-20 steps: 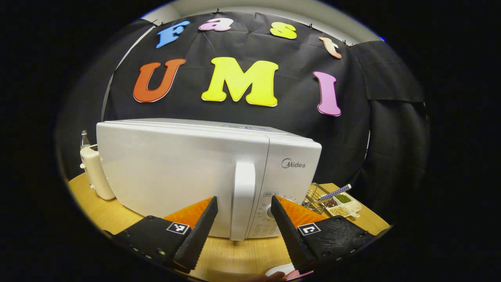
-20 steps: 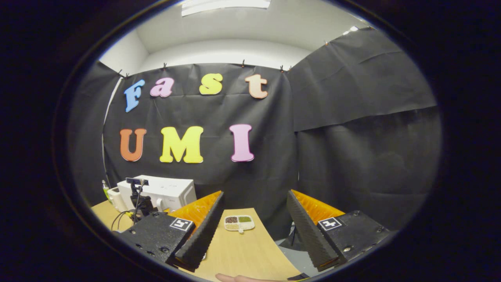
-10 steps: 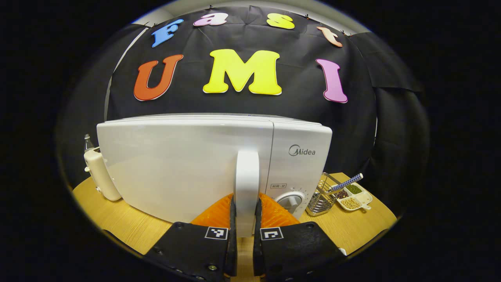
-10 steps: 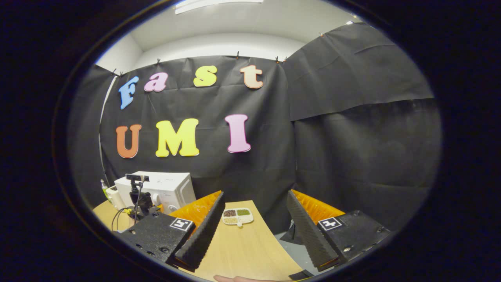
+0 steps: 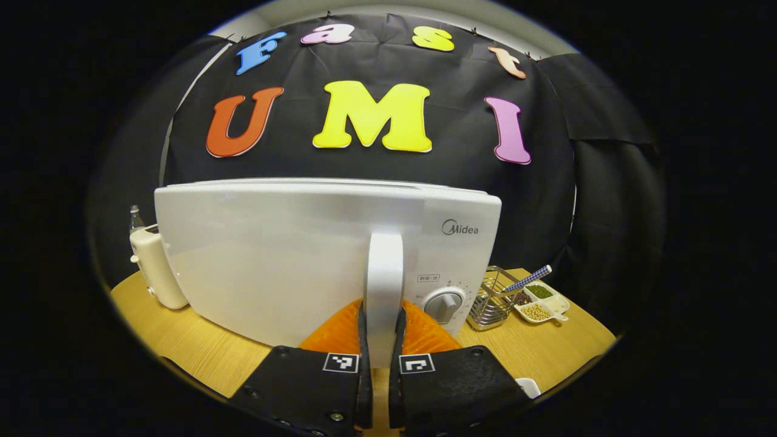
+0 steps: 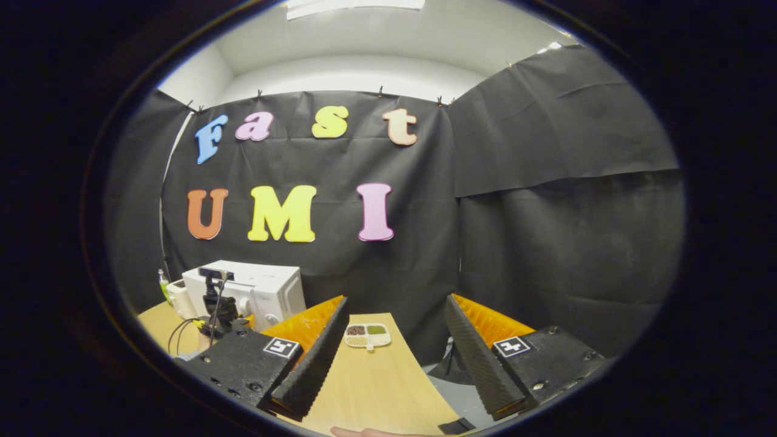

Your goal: Open the microwave oven with the left hand, put the food in, and close the microwave oven.

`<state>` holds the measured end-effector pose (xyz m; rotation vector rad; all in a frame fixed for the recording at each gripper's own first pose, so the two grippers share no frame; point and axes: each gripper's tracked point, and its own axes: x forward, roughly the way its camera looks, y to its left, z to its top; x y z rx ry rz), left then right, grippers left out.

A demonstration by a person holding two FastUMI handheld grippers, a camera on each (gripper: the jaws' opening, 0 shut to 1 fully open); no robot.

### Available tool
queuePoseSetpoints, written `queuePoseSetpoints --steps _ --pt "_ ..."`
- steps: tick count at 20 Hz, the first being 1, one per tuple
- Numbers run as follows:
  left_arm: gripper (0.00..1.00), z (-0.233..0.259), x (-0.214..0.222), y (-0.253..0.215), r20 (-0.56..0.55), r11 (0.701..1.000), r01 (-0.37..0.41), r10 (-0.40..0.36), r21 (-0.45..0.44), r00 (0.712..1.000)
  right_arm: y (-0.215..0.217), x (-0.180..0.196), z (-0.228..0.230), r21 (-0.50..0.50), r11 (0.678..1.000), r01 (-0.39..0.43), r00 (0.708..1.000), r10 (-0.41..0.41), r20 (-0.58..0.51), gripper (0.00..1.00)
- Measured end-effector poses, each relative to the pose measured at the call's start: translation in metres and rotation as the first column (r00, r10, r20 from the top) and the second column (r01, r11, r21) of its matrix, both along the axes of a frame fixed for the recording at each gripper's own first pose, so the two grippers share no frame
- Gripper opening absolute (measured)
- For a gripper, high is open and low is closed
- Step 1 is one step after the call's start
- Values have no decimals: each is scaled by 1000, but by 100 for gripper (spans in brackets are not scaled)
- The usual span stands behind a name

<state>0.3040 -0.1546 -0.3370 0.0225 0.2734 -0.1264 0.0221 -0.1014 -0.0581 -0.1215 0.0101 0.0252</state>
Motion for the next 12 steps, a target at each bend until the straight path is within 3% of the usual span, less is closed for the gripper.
queuePoseSetpoints --steps 1,2,3,4,5,6,11,12 --pt "10 5 -7 1 32 999 30 -30 25 999 3 -2 0 -2 1000 -3 1000 3 0 100" --pt "11 2 -16 4 16 998 50 -51 27 999 6 -4 0 1 1000 -7 1000 7 -1 93" --pt "10 3 -25 6 13 998 68 -68 7 998 11 -5 -2 9 1000 -16 1000 16 -3 93" --pt "10 2 -35 10 -4 996 82 -82 -16 997 18 -8 -3 17 999 -28 1000 28 -8 100" --pt "10 5 -44 13 0 995 97 -97 -30 995 26 -9 -4 21 999 -42 999 42 -14 93" --pt "11 6 -52 16 15 992 121 -121 -21 993 33 -12 -5 21 998 -53 998 54 -18 100" --pt "10 10 -96 42 36 987 158 -157 -33 987 60 -32 -9 -14 995 -96 995 96 -5 100" --pt "10 11 -103 48 33 987 158 -157 -32 987 66 -36 -10 -18 994 -106 994 106 -6 93"
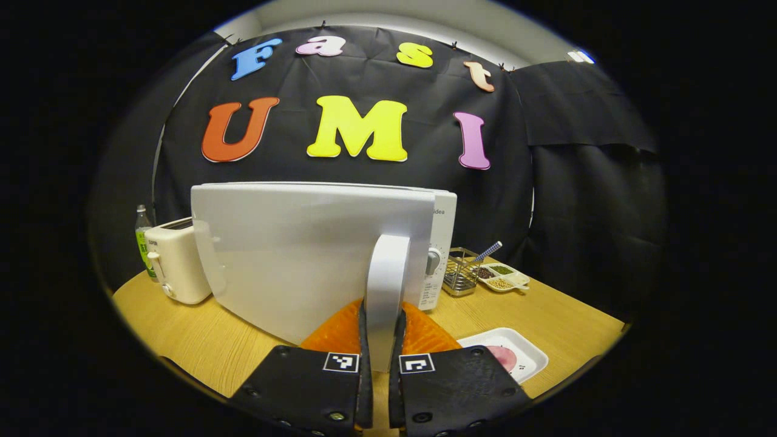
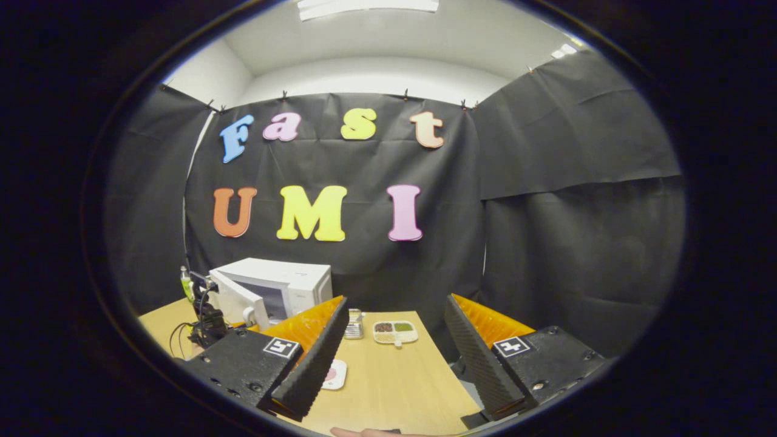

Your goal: Open the microwave oven with the left hand, put the food in, and close the microwave oven.

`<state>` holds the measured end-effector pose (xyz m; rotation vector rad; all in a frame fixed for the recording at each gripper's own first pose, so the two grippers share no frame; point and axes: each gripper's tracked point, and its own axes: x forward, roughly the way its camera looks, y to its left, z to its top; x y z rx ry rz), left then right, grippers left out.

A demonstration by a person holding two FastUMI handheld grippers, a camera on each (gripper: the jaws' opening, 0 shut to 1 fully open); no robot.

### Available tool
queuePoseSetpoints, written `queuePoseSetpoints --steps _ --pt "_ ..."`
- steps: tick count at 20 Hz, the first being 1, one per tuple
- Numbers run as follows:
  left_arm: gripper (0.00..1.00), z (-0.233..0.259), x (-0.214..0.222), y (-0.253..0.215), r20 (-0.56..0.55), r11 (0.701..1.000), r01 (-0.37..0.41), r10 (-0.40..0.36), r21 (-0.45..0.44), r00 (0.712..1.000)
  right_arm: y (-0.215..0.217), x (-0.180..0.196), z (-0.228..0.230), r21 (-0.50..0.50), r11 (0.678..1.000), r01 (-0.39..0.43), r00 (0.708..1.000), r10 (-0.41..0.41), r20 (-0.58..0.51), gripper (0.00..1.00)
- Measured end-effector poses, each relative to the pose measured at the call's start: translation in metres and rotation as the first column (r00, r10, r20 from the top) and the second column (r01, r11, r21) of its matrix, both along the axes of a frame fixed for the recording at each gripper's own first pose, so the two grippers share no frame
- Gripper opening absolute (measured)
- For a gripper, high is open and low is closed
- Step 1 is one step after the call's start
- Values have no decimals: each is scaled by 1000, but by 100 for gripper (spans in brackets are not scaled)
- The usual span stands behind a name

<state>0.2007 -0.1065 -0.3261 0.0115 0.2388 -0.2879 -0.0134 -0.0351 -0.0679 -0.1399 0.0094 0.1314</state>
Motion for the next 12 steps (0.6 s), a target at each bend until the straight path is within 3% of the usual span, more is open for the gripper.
queuePoseSetpoints --steps 7,9,12 --pt "11 7 -63 66 17 1000 -25 24 14 1000 27 -11 -20 -14 999 -44 999 43 -27 93" --pt "22 0 -91 93 -18 998 -50 51 22 999 31 -11 -28 -22 999 -46 998 45 -41 93" --pt "63 8 -128 147 24 990 -119 117 73 993 37 -10 -41 -33 998 -57 997 55 -63 93"
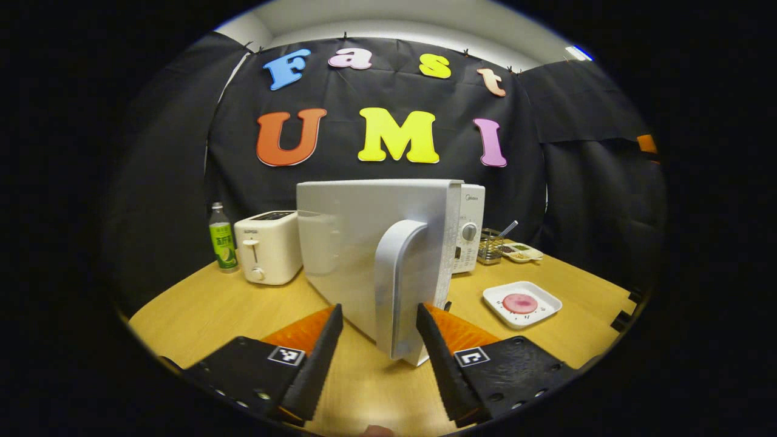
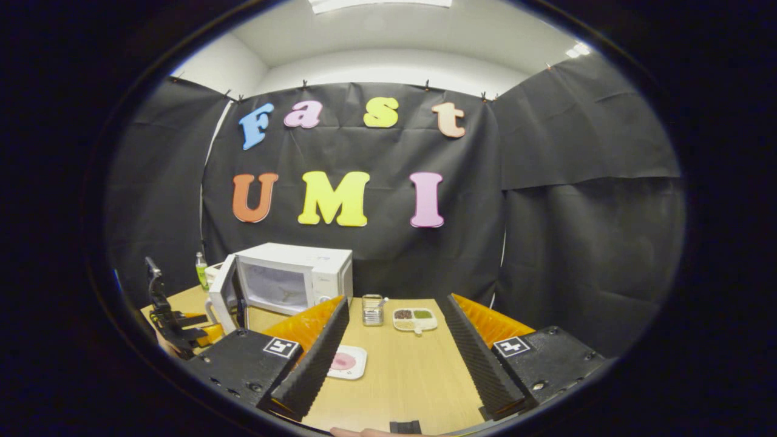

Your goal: Open the microwave oven with the left hand, put the food in, and close the microwave oven.

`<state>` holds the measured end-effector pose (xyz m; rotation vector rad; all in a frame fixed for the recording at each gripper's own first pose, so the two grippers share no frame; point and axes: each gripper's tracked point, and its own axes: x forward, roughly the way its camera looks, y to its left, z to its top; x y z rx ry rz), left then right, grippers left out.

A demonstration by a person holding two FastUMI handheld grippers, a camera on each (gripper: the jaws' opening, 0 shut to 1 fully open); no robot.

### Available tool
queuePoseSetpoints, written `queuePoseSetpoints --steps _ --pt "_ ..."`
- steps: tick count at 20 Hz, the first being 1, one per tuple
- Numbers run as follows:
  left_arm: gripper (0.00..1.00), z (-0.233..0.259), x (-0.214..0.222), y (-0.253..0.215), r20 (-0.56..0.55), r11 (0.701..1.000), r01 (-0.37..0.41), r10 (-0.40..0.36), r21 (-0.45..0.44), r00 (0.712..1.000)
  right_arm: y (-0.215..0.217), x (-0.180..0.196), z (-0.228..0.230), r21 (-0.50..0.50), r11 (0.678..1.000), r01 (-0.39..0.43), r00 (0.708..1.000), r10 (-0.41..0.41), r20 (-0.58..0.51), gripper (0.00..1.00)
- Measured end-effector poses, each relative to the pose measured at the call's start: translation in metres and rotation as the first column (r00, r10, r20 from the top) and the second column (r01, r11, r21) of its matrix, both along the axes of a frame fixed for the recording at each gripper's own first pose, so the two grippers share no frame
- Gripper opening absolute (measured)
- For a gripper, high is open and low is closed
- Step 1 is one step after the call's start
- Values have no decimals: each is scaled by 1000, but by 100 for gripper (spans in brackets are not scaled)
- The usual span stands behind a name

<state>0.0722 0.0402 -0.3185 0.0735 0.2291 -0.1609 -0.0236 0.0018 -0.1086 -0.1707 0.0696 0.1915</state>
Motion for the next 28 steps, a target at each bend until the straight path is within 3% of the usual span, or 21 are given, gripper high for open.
queuePoseSetpoints --steps 1,2,3,4,5,6,7,9,10,11,12,13,17,21,23,24,25,27,28 --pt "84 4 -11 14 19 1000 -29 29 -10 999 0 2 -4 -3 1000 2 1000 -2 -4 100" --pt "92 7 -21 24 21 998 -48 49 -30 999 2 5 -8 -7 1000 6 1000 -6 -10 100" --pt "93 8 -31 35 19 997 -73 74 -40 997 2 10 -13 -11 1000 12 1000 -12 -20 93" --pt "92 12 -40 46 22 993 -105 107 -47 994 2 13 -18 -15 1000 20 999 -20 -35 93" --pt "92 17 -49 53 24 991 -121 122 -59 992 4 16 -24 -19 1000 24 998 -25 -51 100" --pt "92 23 -57 57 32 989 -131 133 -72 991 5 17 -29 -23 999 26 998 -27 -63 100" --pt "92 29 -66 60 40 987 -137 141 -80 989 6 20 -35 -31 999 31 997 -33 -72 93" --pt "92 47 -82 65 91 986 -147 153 -77 984 9 28 -43 -54 998 29 995 -33 -89 93" --pt "92 54 -87 66 101 985 -153 161 -78 982 10 34 -49 -61 998 31 994 -37 -105 100" --pt "92 62 -91 65 104 984 -159 166 -79 981 10 42 -55 -64 997 33 991 -41 -128 100" --pt "92 72 -96 63 109 983 -168 176 -78 978 9 50 -62 -68 997 44 987 -54 -154 93" --pt "92 83 -99 63 116 980 -182 190 -74 975 8 59 -68 -79 995 56 979 -70 -189 100" --pt "92 121 -109 72 139 953 -304 302 -8 943 18 98 -93 -117 992 40 952 -74 -297 100" --pt "92 154 -109 51 181 958 -286 279 12 943 38 127 -144 -129 991 -33 871 -34 -489 100" --pt "92 167 -106 43 185 961 -276 274 -16 944 45 139 -175 -118 990 -71 804 -13 -594 100" --pt "92 174 -104 38 186 962 -271 271 -27 945 48 143 -191 -105 991 -83 766 -4 -642 94" --pt "92 180 -102 34 186 963 -265 268 -41 945 49 145 -205 -93 991 -92 725 3 -688 100" --pt "92 195 -95 23 192 966 -248 257 -68 947 54 151 -227 -58 992 -111 651 28 -758 100" --pt "92 202 -91 18 196 967 -243 254 -79 947 59 156 -238 -26 992 -126 619 58 -784 93"
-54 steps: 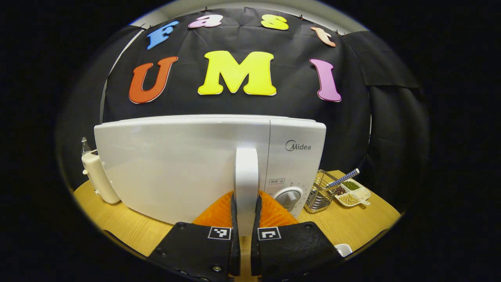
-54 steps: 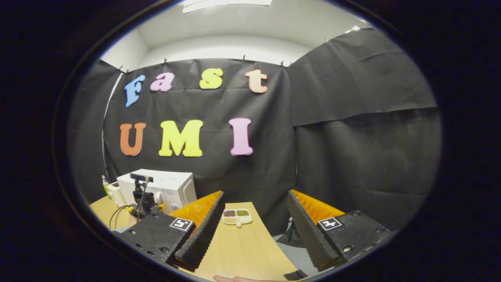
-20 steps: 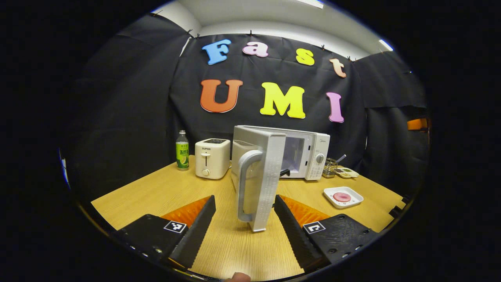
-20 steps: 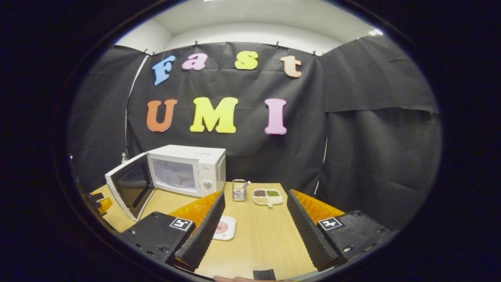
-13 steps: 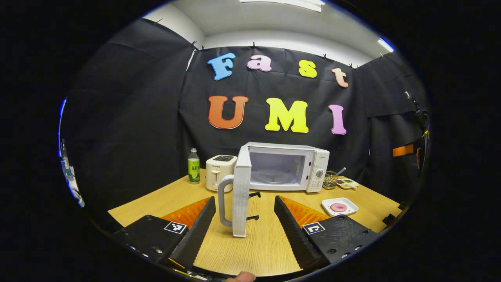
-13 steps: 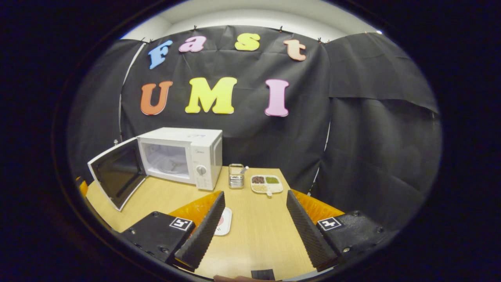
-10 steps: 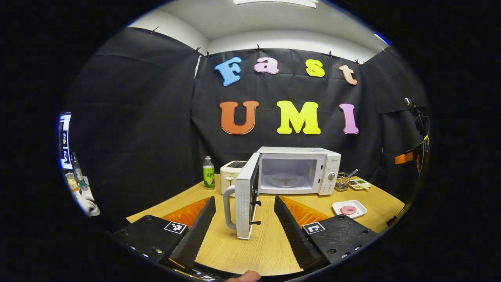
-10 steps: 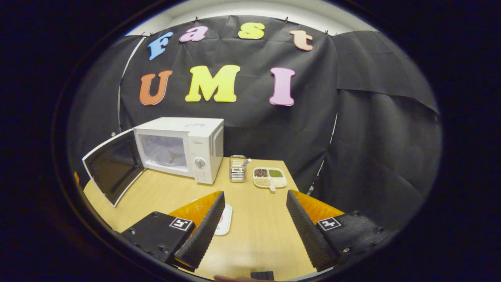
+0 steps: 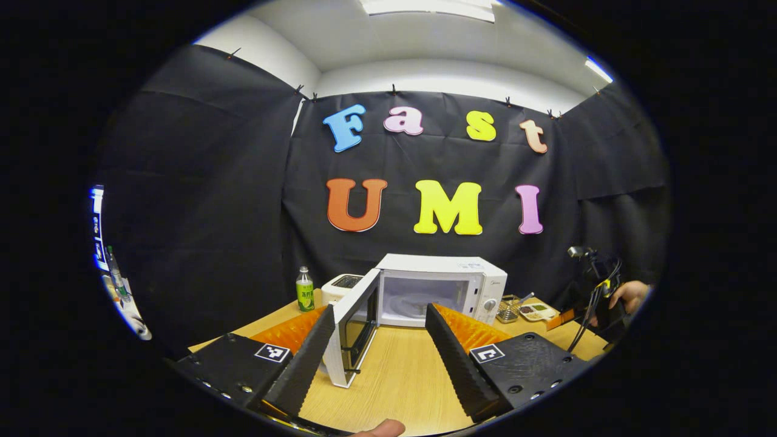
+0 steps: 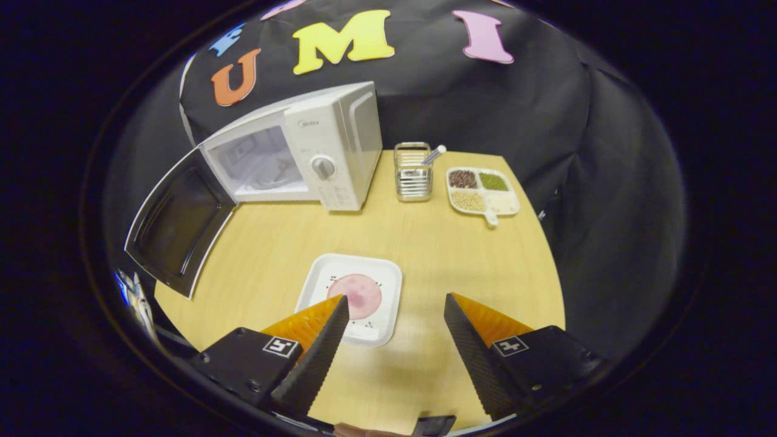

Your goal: Open the microwave oven with the left hand, put the food in, and close the microwave oven.

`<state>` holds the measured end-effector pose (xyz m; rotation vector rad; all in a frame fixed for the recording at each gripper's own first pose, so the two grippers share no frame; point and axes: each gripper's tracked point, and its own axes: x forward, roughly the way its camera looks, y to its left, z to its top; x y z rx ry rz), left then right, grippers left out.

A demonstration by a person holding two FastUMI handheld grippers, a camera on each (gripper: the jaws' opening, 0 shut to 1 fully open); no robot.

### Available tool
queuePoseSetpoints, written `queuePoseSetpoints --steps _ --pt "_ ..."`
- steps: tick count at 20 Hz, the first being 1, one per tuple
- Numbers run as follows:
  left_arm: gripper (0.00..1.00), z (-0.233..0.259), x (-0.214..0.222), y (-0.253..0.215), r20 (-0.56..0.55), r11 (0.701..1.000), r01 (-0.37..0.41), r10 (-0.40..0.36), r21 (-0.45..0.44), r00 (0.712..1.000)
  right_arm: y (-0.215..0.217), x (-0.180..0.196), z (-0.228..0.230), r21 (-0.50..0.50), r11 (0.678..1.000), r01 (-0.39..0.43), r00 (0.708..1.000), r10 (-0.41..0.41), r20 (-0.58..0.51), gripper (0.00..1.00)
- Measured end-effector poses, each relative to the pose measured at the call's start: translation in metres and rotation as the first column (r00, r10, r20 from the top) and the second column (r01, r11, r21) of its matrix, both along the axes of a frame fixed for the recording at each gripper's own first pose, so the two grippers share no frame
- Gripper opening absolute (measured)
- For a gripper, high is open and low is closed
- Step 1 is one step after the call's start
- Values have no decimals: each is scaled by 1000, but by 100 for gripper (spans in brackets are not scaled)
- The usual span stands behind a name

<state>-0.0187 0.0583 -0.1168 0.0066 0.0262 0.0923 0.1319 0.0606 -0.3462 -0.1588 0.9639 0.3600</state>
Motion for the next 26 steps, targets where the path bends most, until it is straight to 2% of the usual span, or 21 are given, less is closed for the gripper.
queuePoseSetpoints --steps 1,3,5,6,7,8,9,11,14,15,16,17,19,20,22,26 --pt "92 5 5 -4 12 1000 -3 3 -5 1000 2 4 -11 15 1000 -6 999 7 -46 100" --pt "92 14 18 -10 42 1000 -26 26 0 999 3 13 -37 33 999 -9 991 13 -131 97" --pt "92 11 27 -25 38 1000 -15 14 16 999 6 18 -57 54 999 -5 977 17 -214 95" --pt "92 11 31 -32 34 1000 -5 4 23 999 8 20 -64 66 998 1 966 16 -259 82" --pt "92 12 37 -37 31 1000 4 -5 27 999 10 21 -71 87 996 7 954 20 -298 89" --pt "92 13 41 -41 28 1000 13 -14 26 999 10 22 -80 93 996 14 944 18 -330 75" --pt "92 13 44 -44 28 1000 22 -22 18 999 11 20 -87 104 994 10 932 28 -360 83" --pt "92 15 48 -53 30 999 46 -46 -26 999 14 16 -94 115 993 -3 916 48 -399 76" --pt "92 17 50 -68 36 991 109 -106 -76 994 10 10 -100 81 997 -15 887 50 -458 59" --pt "92 17 51 -67 43 991 112 -109 -79 993 10 8 -100 79 997 -28 877 62 -477 45" --pt "92 17 52 -66 47 991 112 -109 -76 993 13 12 -103 86 996 -23 872 62 -486 52" --pt "92 16 52 -64 49 991 109 -106 -71 993 10 11 -106 74 997 -11 860 48 -508 35" --pt "92 15 50 -63 51 992 106 -103 -65 993 6 13 -106 55 998 -25 845 50 -533 22" --pt "92 14 50 -61 50 993 101 -98 -63 994 6 17 -107 61 997 -52 847 76 -527 11" --pt "92 10 51 -56 47 994 88 -86 -58 995 8 18 -110 83 994 -78 846 110 -522 4" --pt "92 9 49 -42 49 996 55 -51 -75 997 8 16 -109 140 990 -11 841 85 -535 4"
